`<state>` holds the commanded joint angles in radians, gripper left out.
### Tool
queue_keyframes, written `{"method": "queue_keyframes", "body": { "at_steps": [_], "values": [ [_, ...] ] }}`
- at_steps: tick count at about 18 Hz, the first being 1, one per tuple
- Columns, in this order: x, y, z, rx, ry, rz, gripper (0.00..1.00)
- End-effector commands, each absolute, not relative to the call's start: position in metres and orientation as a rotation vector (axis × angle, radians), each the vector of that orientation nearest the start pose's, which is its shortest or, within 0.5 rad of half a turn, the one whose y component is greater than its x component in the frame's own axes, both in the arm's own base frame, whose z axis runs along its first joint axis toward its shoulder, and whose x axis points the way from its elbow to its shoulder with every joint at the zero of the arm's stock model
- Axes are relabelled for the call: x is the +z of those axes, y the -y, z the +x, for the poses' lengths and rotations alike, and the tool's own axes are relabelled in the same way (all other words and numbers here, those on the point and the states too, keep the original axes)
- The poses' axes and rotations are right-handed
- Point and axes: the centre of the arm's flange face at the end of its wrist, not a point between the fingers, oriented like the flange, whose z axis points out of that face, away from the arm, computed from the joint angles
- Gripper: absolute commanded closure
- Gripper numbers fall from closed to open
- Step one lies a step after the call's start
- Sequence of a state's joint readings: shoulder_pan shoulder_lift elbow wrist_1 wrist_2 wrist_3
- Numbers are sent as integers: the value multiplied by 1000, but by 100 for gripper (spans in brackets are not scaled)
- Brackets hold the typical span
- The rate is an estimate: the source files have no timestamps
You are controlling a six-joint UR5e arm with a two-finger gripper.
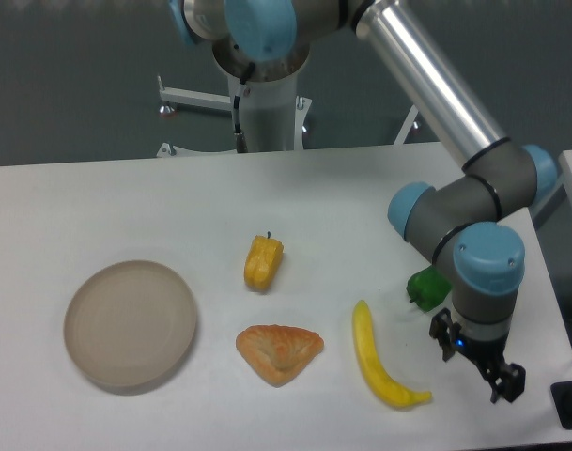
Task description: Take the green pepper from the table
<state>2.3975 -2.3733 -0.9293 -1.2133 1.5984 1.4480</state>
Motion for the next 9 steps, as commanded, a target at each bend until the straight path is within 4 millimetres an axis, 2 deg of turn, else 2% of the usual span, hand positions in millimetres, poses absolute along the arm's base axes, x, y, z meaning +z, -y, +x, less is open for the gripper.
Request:
{"method": "queue_keyframes", "body": {
  "at_steps": [3,9],
  "values": [
    [326,-617,-511,246,-903,-2953,0],
    [323,-567,-515,101,-871,-2987,0]
  ]
}}
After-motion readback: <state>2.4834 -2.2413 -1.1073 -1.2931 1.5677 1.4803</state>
